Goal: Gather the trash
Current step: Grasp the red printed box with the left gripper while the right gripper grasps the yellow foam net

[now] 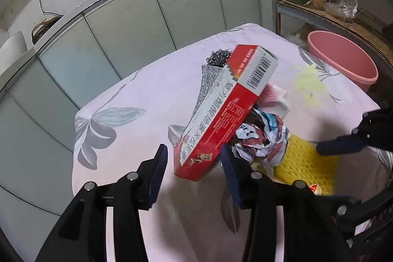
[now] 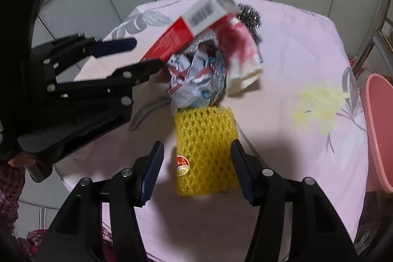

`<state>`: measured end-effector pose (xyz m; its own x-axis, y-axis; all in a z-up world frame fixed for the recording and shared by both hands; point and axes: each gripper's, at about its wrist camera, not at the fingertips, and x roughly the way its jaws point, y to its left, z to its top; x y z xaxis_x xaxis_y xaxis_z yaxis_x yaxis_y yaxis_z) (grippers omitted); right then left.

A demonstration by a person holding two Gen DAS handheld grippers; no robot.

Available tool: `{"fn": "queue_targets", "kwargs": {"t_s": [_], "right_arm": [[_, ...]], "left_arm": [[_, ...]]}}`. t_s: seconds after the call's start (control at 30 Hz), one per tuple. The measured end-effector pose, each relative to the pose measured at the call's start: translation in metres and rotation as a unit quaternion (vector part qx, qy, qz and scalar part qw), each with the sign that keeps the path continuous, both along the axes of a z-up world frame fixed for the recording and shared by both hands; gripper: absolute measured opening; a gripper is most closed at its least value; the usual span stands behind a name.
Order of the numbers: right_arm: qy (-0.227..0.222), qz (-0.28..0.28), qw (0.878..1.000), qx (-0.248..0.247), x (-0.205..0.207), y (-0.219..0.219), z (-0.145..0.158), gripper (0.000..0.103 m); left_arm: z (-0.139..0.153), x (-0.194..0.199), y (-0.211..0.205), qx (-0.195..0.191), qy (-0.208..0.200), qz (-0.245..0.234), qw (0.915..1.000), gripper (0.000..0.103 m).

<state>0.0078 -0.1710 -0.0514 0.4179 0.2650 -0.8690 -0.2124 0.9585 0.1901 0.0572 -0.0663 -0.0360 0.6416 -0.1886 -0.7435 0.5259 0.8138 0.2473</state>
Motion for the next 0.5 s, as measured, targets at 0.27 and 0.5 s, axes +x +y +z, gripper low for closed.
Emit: {"fn": "queue_targets", "kwargs": {"t_s": [0.27, 0.5], "right_arm": [[0.002, -0.001, 1.000, -0.005, 0.005, 0.004, -0.004, 0.057], [0.000, -0.003, 1.000, -0.006, 0.006, 0.000, -0.005, 0.057]], "left_arm": [[-0.004, 0.008, 0.002, -0.009, -0.001, 0.005, 0.9999, 0.045], [-0.006, 0.013, 0.004, -0.013, 0.000, 0.004, 0.9999, 0.045]]}}
